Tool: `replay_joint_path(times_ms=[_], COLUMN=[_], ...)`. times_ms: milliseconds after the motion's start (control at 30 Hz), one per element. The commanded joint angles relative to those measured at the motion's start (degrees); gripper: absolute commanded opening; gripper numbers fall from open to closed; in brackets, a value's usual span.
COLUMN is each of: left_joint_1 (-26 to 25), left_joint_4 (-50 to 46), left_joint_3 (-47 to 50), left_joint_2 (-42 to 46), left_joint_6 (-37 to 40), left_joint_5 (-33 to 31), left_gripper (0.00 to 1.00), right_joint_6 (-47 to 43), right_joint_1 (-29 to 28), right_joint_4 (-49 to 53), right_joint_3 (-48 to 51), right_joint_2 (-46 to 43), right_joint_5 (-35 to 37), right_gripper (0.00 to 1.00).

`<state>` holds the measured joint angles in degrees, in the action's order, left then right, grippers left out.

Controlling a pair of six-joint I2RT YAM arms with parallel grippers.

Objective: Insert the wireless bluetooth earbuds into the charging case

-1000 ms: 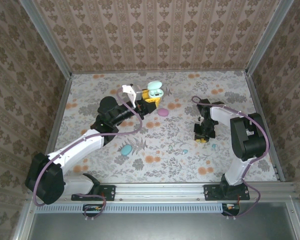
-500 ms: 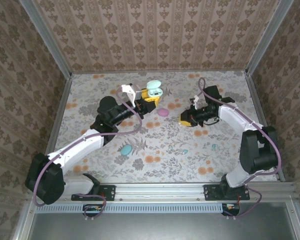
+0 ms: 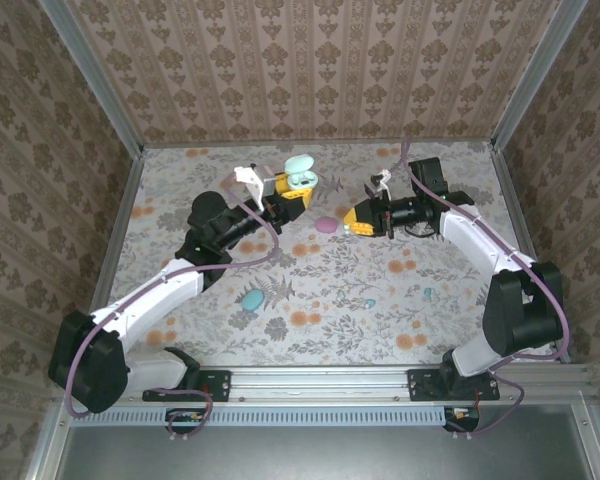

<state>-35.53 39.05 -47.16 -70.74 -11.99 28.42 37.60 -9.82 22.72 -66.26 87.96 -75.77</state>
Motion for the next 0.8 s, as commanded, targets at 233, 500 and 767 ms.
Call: replay_joint_path(times_ms=[233,500,767], left_joint_1=[0.4,0.4,0.4], left_joint_4=[0.7,0.9,1.7], left_joint_3=[1.2,1.5,2.7], left_joint_2=[1.2,1.4,2.4], left_joint_6=[0.0,-0.1,0.3], left_joint_5=[0.6,0.5,0.3], left_gripper=[0.34,0.34,0.34], right_joint_6=[6.4,26.5,26.4], right_joint_1=[-1.1,-1.4,-5.0], right_joint_4=[-6.0,-24.7,-26.2], right_joint_3=[-3.4,-1.4,-3.1], right_joint_2=[-3.6,-3.9,-3.5], right_joint_5=[-5.4,-1.8,-4.8], right_gripper=[0.21,0.21,0.21])
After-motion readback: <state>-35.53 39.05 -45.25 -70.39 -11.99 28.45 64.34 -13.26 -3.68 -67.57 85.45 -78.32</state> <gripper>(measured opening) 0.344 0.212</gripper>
